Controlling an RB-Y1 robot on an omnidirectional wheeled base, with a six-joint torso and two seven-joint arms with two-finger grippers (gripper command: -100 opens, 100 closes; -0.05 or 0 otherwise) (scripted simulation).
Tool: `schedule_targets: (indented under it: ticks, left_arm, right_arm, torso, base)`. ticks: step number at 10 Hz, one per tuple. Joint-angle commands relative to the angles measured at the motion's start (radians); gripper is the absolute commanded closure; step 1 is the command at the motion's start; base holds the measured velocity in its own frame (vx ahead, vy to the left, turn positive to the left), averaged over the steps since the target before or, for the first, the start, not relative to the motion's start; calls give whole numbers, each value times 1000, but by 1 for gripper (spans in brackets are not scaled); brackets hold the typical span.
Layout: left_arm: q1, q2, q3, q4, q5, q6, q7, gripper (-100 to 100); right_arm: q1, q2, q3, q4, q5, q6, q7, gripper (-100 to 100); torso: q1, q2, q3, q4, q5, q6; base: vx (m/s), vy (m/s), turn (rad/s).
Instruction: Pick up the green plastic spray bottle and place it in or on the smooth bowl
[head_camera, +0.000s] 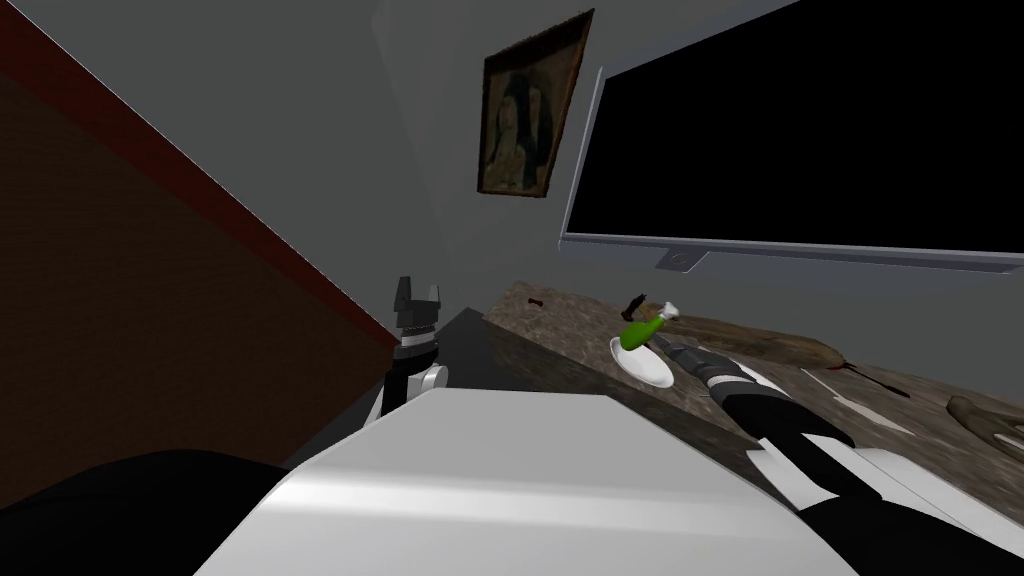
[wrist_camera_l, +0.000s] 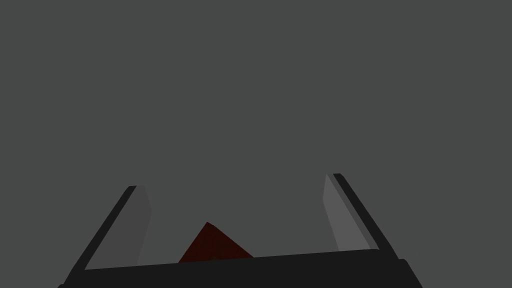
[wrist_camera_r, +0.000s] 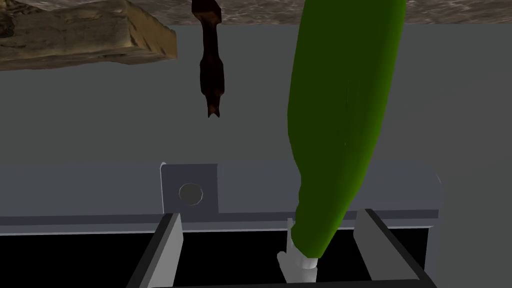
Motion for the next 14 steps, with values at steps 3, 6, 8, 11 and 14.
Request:
schedule_targets:
  ticks: [3,6,8,11,14]
  left_arm:
    - [0,0,0,0,0,0,0,0]
    - [0,0,0,0,0,0,0,0]
    - [0,0,0,0,0,0,0,0]
    - [0,0,0,0,0,0,0,0]
    - [0,0,0,0,0,0,0,0]
  right_arm:
    - [63,-28,-47,-104,-34,52,-17,-100]
    - [110,-49,-81,-182,-59,91,-30,-100]
    - [142,-63,-105,-234,-76,116,-38,-100]
    - [142,-63,-105,-234,-76,116,-38,-100]
    - [142,-63,-105,-234,-76,116,-38,-100]
  torso:
    - [-2,-2,-1,0,0,0]
    - [1,-1,0,0,0,0]
    - [1,0,0,0,0,0]
    - [0,0,0,0,0,0]
    - [0,0,0,0,0,0]
  base:
    - [27,-25,-63]
    - [10,13,-36]
    - [6,8,-24]
    - [-2,-3,7]
    - [0,0,0]
